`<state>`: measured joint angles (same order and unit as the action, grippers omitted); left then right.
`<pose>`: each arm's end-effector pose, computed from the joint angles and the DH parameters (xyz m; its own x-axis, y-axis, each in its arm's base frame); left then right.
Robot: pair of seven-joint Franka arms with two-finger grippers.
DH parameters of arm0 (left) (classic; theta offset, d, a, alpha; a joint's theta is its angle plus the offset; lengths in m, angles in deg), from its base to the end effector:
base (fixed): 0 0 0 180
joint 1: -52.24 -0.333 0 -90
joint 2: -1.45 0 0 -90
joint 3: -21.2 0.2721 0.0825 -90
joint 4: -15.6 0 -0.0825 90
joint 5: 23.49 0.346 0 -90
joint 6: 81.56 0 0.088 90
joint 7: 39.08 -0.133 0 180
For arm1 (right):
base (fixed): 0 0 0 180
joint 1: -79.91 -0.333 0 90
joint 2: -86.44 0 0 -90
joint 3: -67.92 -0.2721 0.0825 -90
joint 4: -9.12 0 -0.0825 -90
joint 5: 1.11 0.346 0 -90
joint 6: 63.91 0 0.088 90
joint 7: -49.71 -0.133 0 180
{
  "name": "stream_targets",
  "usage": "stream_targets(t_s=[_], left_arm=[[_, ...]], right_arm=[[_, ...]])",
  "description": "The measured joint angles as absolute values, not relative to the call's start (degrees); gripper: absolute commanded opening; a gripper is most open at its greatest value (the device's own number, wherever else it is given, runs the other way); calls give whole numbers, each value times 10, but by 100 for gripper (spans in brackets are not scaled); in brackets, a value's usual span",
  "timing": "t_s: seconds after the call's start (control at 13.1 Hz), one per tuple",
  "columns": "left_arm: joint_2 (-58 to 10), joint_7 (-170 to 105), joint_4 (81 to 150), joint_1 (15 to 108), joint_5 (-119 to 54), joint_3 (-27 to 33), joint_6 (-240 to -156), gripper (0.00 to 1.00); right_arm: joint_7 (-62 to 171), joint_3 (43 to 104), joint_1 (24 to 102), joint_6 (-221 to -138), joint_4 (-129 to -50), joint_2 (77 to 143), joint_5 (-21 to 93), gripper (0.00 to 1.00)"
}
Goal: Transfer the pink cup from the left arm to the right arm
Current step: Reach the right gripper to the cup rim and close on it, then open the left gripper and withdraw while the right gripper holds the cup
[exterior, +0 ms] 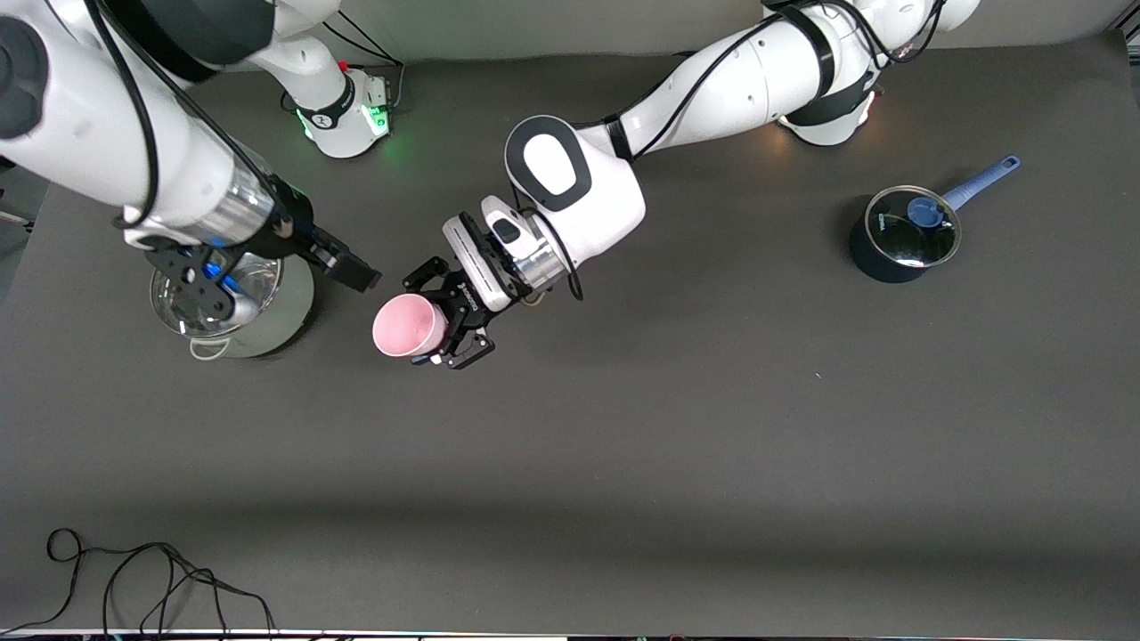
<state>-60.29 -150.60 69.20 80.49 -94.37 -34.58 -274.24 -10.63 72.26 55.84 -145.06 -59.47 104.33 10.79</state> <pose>0.5034 -0.5564 0.3692 0.1807 -0.1440 0.9729 -0.8444 -0.5300 0.0784 0.5309 0.2293 0.5324 0.7599 -0.6174 -0.2033 -0.6326 -0.7744 -0.0128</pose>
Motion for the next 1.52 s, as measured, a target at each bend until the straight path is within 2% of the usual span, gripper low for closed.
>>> stream_targets(t_s=[0.69, 1.14, 1.3, 1.52], left_arm=[[-603, -1506, 692, 816, -934, -328, -2742, 0], [-603, -1506, 691, 817, -933, -328, -2742, 0], [-603, -1506, 690, 819, -933, -328, -2742, 0], [-603, -1506, 686, 822, -933, -328, -2742, 0]], right_arm=[[-106, 727, 560, -1502, -579, 1090, 109, 100], [-109, 727, 560, -1505, -576, 1102, 122, 97], [-109, 727, 560, -1505, -576, 1103, 127, 85], [-109, 727, 560, -1505, -576, 1105, 128, 51]])
